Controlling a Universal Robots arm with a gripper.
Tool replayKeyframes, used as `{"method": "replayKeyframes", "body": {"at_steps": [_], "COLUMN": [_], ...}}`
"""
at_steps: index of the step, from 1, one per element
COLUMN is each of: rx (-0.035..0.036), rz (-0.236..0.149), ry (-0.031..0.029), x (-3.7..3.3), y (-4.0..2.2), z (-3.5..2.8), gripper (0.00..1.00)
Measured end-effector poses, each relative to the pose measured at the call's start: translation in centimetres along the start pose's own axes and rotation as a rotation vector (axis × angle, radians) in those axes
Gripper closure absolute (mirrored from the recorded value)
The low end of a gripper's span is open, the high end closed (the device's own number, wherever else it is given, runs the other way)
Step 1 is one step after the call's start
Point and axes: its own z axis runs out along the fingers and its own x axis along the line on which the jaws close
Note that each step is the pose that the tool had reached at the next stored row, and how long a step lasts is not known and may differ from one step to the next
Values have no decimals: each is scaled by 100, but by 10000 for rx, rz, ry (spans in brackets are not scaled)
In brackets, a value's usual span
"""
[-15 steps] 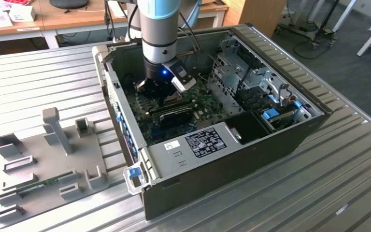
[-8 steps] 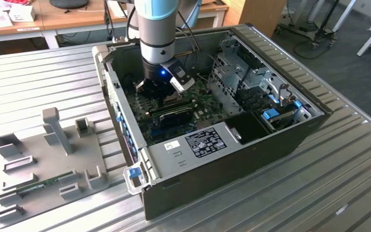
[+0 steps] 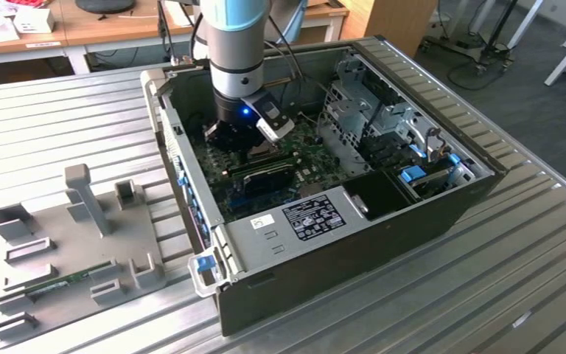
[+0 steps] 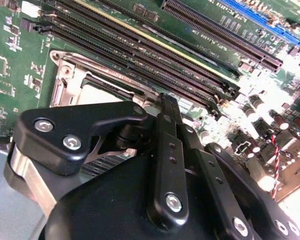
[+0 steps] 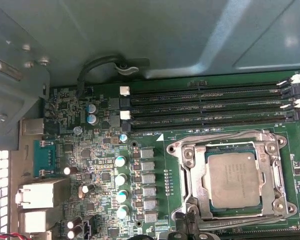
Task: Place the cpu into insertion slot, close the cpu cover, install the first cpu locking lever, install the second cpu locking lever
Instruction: 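Install the second cpu locking lever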
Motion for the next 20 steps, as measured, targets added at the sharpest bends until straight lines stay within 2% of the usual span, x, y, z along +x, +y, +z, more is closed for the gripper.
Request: {"method": "replayKeyframes", "body": {"at_steps": [8,20], "rx": [-1,-3], "rz": [-2,-4], "ry": [-28,-54], "x": [3,59], "y": [-1,-10], "z": [15,14], "gripper": [90,90]}}
